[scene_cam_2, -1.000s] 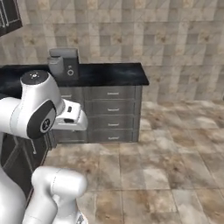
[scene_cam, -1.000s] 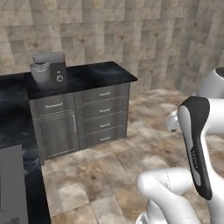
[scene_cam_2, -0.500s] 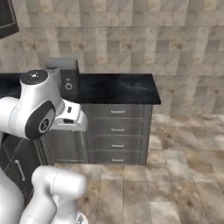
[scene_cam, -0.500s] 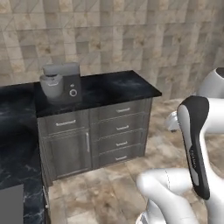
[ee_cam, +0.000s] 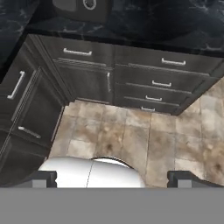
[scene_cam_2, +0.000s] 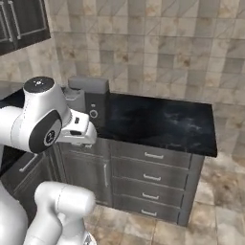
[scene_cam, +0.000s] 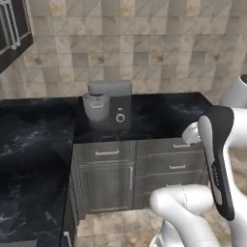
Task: Navigate to the stand mixer.
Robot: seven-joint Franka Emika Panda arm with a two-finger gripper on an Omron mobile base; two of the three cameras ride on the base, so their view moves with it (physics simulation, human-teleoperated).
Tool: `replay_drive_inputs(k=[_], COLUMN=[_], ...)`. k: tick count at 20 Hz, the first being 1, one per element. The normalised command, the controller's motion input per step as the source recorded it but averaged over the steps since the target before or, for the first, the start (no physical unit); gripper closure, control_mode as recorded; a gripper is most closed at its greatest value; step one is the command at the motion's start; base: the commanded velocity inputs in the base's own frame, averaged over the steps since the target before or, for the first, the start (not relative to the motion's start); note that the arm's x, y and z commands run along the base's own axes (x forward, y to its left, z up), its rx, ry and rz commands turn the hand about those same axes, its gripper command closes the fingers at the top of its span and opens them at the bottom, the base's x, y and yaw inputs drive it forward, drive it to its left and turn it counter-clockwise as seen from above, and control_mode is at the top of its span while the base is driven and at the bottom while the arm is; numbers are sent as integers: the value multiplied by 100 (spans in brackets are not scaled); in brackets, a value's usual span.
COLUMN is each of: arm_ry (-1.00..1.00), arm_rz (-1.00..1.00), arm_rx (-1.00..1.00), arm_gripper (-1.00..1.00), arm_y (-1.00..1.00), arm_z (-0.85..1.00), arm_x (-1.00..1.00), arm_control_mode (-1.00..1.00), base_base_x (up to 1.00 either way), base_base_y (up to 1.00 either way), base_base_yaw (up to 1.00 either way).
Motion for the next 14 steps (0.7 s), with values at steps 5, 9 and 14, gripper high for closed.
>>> replay_drive_inputs(k=[5,9,14], arm_ry=[0,0,0], arm_rz=[0,0,0], arm_rx=[0,0,0], arm_gripper=[-100,-100,-100], arm_y=[0,0,0], arm_z=[0,0,0], arm_x=[0,0,0], arm_control_mode=[100,100,100], base_base_x=[100,100,100], base_base_y=[1,1,26], base_base_yaw=[36,29,8])
